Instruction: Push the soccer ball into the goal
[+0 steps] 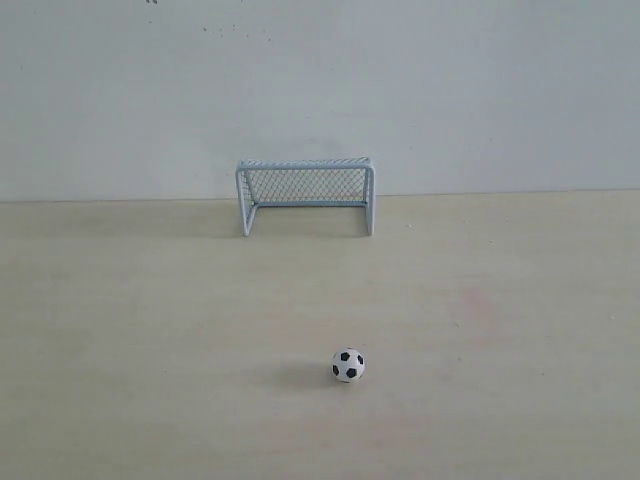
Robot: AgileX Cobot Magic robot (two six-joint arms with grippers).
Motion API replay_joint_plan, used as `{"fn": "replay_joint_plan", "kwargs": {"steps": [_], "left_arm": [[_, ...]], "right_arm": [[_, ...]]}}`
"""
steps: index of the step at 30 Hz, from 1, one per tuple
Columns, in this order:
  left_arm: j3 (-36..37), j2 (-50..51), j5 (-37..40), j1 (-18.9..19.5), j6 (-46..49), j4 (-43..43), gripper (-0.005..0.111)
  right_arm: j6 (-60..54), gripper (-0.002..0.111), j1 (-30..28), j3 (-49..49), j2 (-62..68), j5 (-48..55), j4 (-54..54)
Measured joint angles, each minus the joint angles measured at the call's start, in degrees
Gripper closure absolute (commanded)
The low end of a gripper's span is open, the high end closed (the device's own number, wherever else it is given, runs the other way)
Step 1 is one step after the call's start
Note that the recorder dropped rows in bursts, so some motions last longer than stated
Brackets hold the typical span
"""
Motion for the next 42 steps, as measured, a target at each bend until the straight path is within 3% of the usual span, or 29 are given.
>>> {"fn": "replay_joint_plan", "kwargs": {"steps": [12,19,24,30,33,37,42], "left_arm": [[0.0,0.0,0.0,0.0,0.0,0.0,0.102],[0.0,0.0,0.0,0.0,0.0,0.0,0.102],[0.0,0.0,0.0,0.0,0.0,0.0,0.102],[0.0,0.0,0.0,0.0,0.0,0.0,0.102],[0.0,0.0,0.0,0.0,0.0,0.0,0.102],[0.0,0.0,0.0,0.0,0.0,0.0,0.102],[0.0,0.0,0.0,0.0,0.0,0.0,0.102]], "right_arm": [[-0.1,0.108,0.0,0.0,0.0,-7.0,2.1],[-1.4,0.108,0.1,-0.4,2.4,-11.4,17.1],[-9.3,0.108,0.1,-5.1,10.9,-2.8,20.8],[-28.6,0.108,0.7,-16.4,22.9,15.6,25.1],[-37.2,0.108,3.5,-21.6,27.6,23.5,25.9],[-44.4,0.108,12.3,-26.8,32.7,28.2,24.8],[-45.6,0.108,24.8,-31.6,37.9,28.4,13.4]]}}
